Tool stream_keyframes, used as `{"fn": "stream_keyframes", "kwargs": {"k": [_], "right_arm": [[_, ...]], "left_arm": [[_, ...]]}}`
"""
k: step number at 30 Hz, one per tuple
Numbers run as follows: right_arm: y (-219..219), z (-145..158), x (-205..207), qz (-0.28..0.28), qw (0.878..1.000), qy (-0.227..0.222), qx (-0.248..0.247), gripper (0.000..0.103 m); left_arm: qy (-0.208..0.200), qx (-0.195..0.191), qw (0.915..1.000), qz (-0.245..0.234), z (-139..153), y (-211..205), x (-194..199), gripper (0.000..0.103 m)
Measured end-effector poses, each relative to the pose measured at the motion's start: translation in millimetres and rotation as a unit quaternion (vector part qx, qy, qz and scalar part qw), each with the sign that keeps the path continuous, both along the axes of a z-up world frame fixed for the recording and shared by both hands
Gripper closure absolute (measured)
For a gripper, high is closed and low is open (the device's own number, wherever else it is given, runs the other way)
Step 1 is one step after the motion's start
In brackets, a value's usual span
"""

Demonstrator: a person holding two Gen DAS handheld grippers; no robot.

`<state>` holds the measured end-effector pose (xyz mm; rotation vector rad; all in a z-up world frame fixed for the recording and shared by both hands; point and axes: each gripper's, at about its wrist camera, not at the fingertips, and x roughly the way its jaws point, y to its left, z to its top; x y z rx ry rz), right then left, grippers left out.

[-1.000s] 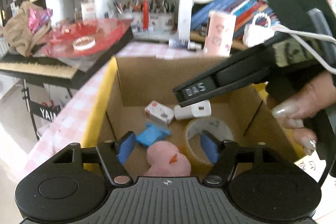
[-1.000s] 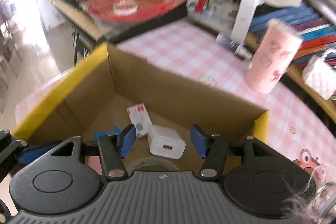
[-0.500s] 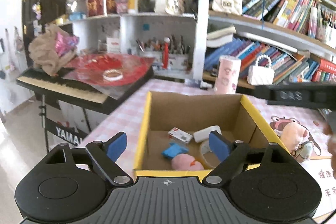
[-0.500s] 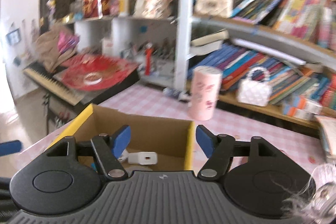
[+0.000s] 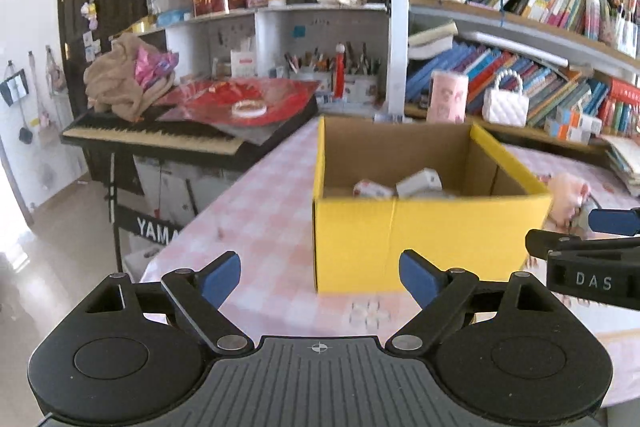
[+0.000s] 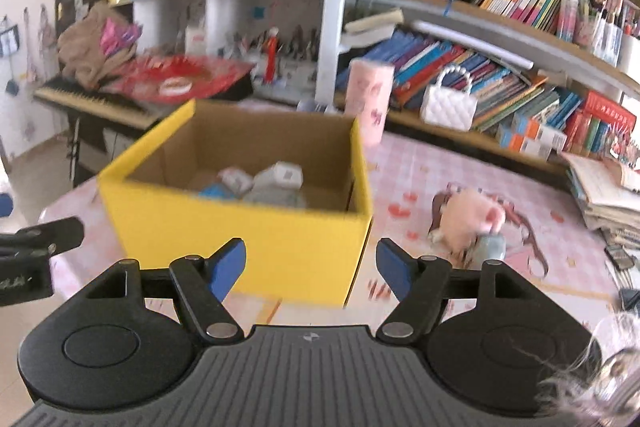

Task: Organize objects
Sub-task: 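Withdraw both open tools from the box toward the pink plush pig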

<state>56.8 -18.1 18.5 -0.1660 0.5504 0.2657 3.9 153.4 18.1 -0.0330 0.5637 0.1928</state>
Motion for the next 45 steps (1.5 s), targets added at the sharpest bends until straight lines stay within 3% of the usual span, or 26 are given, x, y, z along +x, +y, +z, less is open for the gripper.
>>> {"fn": "stream_keyframes", "kwargs": {"k": [9, 21, 31, 45], "right_arm": [[-1, -14, -40, 0.002, 1.0, 0.022, -0.012, 0.033], [-27, -26, -77, -0.042, 0.998, 0.047, -0.023, 0.033], [-71, -32, -83, -0.105, 0.993, 0.058, -0.022, 0.033], [-148, -36, -57, -0.178, 0.98, 0.083, -0.02, 0.033]], "left_arm": [[0.019, -0.004, 0.9998, -0.003, -7, -1, -30, 0.015], [0.038, -0.012, 0.9979, -0.051, -18, -26, -48, 0.015], [0.051, -0.011, 0.9926, -0.11, -23, -66, -32, 0.015], [0.073, -0.014, 0.9815, -0.176, -30, -142, 13, 0.015]]}}
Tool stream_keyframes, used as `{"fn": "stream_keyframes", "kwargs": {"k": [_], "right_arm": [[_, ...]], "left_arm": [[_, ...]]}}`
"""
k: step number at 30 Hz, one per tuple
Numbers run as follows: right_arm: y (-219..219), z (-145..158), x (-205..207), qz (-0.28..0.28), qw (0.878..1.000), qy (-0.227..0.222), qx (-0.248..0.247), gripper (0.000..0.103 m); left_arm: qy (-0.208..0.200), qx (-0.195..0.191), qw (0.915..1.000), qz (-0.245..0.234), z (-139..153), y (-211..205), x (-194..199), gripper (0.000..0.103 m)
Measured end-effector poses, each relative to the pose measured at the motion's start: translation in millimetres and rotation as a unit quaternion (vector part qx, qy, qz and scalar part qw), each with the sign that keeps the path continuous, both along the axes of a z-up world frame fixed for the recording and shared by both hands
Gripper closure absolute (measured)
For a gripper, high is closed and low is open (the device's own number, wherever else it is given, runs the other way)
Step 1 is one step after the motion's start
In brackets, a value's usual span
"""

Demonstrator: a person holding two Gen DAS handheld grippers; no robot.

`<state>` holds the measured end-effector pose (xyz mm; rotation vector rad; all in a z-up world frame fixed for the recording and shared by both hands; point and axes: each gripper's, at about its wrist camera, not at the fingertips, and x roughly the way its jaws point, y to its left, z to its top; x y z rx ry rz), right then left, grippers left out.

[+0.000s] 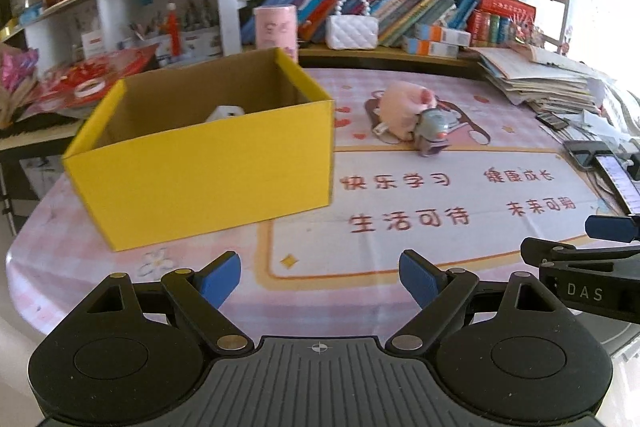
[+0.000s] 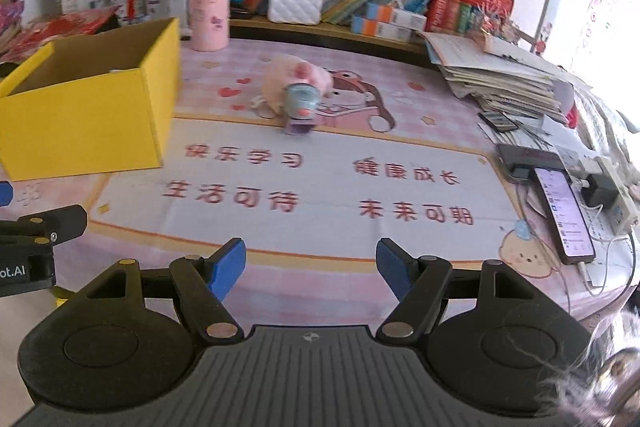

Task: Organize objects
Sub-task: 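Withdraw both open tools from the box toward the pink plush pig, then grasp the grey toy with the left tool while the right tool grasps the pink plush pig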

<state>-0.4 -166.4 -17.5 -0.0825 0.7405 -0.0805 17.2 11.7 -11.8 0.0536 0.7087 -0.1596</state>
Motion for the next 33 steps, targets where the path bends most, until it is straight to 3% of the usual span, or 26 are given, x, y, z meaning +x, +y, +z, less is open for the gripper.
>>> {"fn": "stream_keyframes", "kwargs": {"k": [9, 22, 26, 33], "right_arm": [[-38, -2, 31, -0.011, 1.0, 0.007, 0.002, 0.035], [-104, 17, 101, -0.013, 0.999, -0.029, 0.027, 0.036], [-122, 23, 125, -0.008, 0.998, -0.04, 0.039, 0.036], [-149, 35, 166, -0.006, 0.997, -0.061, 0.052, 0.036]], "left_arm": [[0.011, -0.007, 0.9998, -0.018, -5, -37, 30, 0.015], [0.0, -0.009, 0.9998, -0.019, -4, -103, 95, 0.016], [-0.002, -0.007, 0.9999, -0.01, -7, -123, 121, 0.025], [-0.004, -0.02, 0.9998, 0.009, -18, -155, 166, 0.026]]}}
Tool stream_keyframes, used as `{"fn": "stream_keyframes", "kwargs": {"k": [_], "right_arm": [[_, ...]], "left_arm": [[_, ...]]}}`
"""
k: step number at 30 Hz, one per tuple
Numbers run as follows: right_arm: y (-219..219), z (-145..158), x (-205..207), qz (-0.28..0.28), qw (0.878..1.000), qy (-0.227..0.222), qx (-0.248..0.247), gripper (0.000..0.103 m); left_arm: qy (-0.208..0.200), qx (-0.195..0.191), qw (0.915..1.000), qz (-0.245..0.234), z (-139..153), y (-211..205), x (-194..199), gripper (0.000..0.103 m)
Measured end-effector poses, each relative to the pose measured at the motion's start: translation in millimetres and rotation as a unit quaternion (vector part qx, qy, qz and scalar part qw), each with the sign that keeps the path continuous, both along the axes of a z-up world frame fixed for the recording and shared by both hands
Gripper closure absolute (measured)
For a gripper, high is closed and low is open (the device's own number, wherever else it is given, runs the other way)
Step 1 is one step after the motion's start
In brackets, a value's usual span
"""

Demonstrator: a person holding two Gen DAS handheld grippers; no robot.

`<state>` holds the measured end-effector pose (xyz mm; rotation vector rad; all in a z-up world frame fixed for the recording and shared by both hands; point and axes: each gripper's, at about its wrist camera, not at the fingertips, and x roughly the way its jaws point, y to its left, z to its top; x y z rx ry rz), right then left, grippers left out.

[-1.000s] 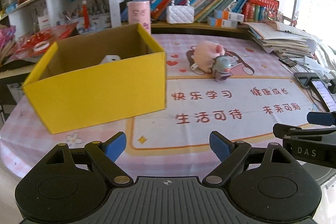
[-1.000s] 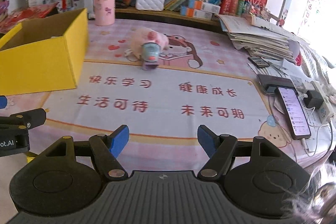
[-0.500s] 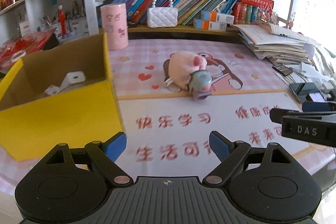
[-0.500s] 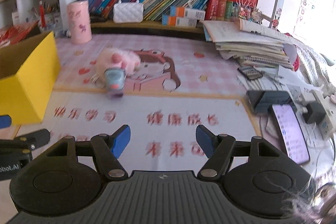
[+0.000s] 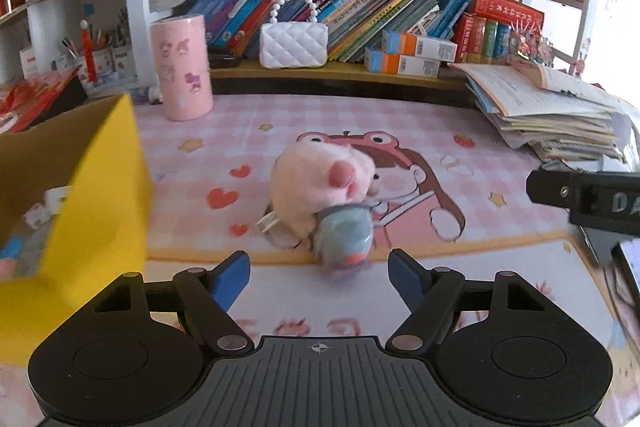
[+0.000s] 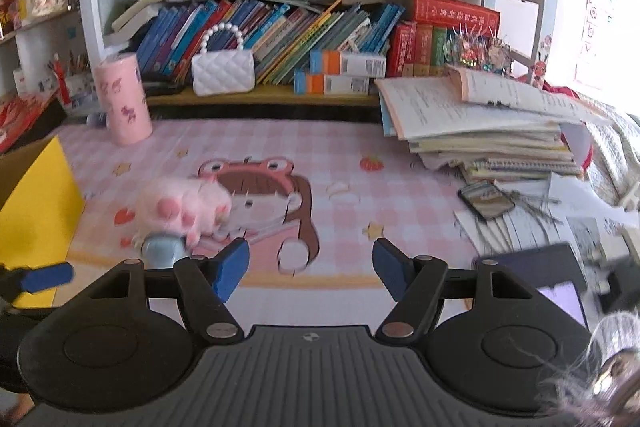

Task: Organize objects
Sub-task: 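Grasp the grey toy with the left tool while the right tool grasps the pink plush pig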

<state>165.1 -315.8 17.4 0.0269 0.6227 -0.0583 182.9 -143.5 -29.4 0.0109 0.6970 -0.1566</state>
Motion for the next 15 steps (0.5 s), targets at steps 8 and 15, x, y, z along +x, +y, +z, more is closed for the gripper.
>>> {"fn": "stream_keyframes", "kwargs": {"k": [8, 15], "right_arm": [[-12, 5, 22, 0.024, 1.0, -0.005, 0.004, 0.036], [-19, 4, 35, 0.032, 0.999, 0.003, 0.015, 0.033]], "left_arm": [[0.021, 0.007, 0.9995, 0.021, -24, -25, 44, 0.037], [0.044, 0.016, 0.9985, 0.029, -43, -28, 65, 0.062]]}}
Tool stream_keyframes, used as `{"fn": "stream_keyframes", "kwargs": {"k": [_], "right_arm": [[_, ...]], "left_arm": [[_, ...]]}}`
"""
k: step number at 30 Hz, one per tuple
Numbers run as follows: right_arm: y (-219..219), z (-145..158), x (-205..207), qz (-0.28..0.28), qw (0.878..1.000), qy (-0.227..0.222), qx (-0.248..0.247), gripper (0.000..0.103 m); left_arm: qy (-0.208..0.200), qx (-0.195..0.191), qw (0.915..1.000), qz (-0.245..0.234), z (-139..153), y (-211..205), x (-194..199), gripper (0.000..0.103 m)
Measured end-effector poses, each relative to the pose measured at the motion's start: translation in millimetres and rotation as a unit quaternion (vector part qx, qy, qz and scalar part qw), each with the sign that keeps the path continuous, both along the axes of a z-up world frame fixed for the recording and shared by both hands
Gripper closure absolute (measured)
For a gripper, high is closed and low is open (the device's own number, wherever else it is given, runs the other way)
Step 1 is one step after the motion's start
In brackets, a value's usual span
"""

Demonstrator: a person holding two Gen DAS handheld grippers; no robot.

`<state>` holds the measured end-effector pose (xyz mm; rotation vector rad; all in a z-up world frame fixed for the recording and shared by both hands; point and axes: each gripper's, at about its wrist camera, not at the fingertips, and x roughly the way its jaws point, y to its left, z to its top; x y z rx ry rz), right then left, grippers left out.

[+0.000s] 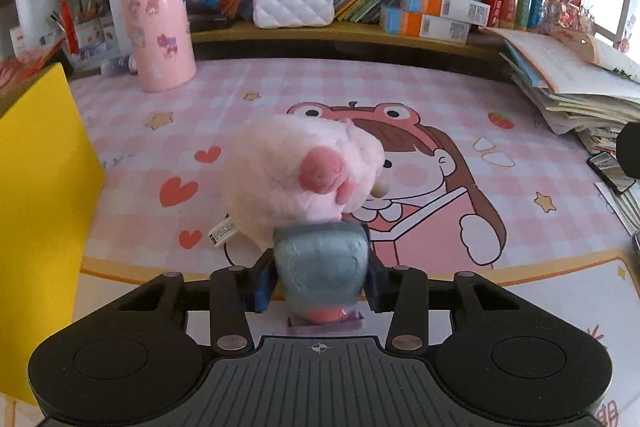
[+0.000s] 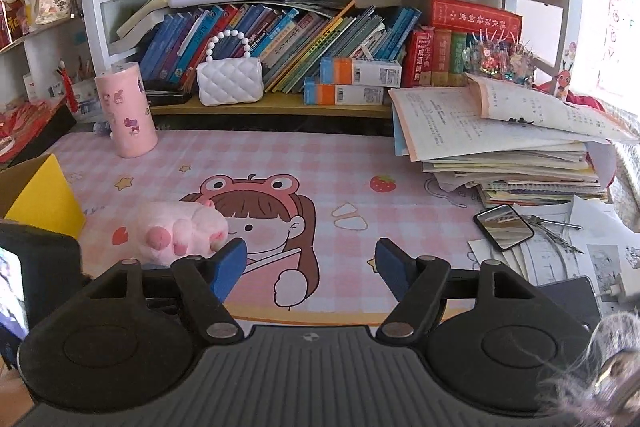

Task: Organize objects
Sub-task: 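Grasp the grey toy with the left tool while the right tool grasps the pink plush pig, then carry the grey toy and plush pig with both tools over the yellow box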

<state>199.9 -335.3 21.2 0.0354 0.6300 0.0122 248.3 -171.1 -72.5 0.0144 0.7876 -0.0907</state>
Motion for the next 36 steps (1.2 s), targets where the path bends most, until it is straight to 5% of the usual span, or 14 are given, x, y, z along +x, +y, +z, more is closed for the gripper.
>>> {"fn": "stream_keyframes", "kwargs": {"k": [6, 13, 22, 29, 32, 36], "right_arm": [[5, -4, 16, 0.025, 1.0, 0.009, 0.016, 0.029], [43, -22, 50, 0.126, 0.992, 0.022, 0.018, 0.008], [130, -60, 88, 0.292, 0.949, 0.006, -0.118, 0.005], [162, -98, 102, 0.295, 0.924, -0.002, -0.243, 0.027], [162, -94, 97, 0.283, 0.928, -0.004, -0.244, 0.037], [155, -70, 79, 0.243, 0.954, 0.002, -0.177, 0.038]], "left_arm": [[-0.004, -0.032, 0.9995, 0.003, 19, 25, -22, 0.062], [0.002, -0.047, 0.9988, 0.01, 42, 64, -74, 0.062], [0.018, -0.063, 0.9948, 0.078, 53, 116, -120, 0.062], [0.002, -0.062, 0.9942, 0.088, 62, 133, -144, 0.062], [-0.004, -0.065, 0.9936, 0.092, 65, 142, -151, 0.062], [-0.018, -0.075, 0.9923, 0.096, 70, 158, -160, 0.062]]}}
